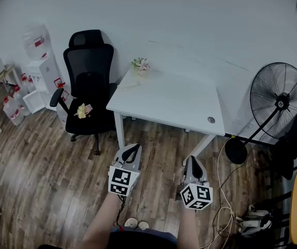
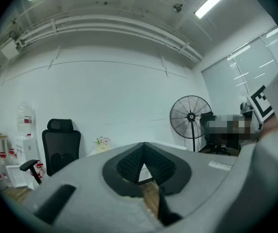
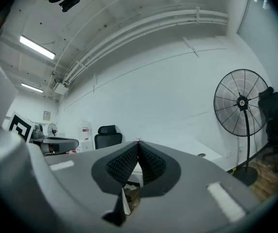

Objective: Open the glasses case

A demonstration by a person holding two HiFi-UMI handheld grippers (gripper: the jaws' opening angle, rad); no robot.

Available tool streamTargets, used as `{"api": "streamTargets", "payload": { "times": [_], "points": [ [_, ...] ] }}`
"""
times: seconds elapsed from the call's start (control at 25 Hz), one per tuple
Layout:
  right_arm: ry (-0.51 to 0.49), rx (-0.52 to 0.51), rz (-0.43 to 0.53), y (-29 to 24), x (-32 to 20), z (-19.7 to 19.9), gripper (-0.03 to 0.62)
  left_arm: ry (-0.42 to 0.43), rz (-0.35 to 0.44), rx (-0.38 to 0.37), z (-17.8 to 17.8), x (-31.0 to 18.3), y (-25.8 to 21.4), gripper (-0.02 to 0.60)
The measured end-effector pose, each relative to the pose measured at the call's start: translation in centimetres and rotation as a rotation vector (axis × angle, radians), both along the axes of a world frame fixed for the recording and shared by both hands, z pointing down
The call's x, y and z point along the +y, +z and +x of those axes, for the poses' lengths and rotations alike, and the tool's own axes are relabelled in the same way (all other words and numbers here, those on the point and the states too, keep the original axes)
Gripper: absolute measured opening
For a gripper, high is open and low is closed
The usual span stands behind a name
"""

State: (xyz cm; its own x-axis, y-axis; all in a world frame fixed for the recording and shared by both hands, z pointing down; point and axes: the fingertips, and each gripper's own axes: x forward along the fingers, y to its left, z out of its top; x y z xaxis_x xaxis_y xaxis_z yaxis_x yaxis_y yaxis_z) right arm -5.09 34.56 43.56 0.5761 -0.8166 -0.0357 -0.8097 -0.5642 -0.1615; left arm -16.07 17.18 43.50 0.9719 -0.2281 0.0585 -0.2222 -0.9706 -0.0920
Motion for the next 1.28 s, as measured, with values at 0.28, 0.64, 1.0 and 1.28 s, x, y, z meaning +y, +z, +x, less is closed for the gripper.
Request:
{"api": "streamTargets", "payload": {
  "times": [0.28, 0.64, 1.0, 1.28],
  "points": [
    [-0.026, 0.001, 0.006, 0.0, -1.6, 0.4, 0.066, -0.003, -0.017, -0.014, 0.7, -1.7, 1.4, 0.008],
    [-0.038, -0.01, 0.027, 0.6, -3.9, 1.1, 0.167, 0.01, -0.028, -0.007, 1.7, -3.9, 1.9, 0.008],
    [-0.036, -0.019, 0.042, 1.1, -7.1, 3.8, 0.17, -0.008, -0.018, 0.006, 3.7, -7.9, 1.3, 0.008],
    [-0.103, 0.009, 0.078, 0.8, -13.9, 10.7, 0.17, -0.067, 0.013, 0.01, 9.0, -13.7, 1.7, 0.008]
  ]
}}
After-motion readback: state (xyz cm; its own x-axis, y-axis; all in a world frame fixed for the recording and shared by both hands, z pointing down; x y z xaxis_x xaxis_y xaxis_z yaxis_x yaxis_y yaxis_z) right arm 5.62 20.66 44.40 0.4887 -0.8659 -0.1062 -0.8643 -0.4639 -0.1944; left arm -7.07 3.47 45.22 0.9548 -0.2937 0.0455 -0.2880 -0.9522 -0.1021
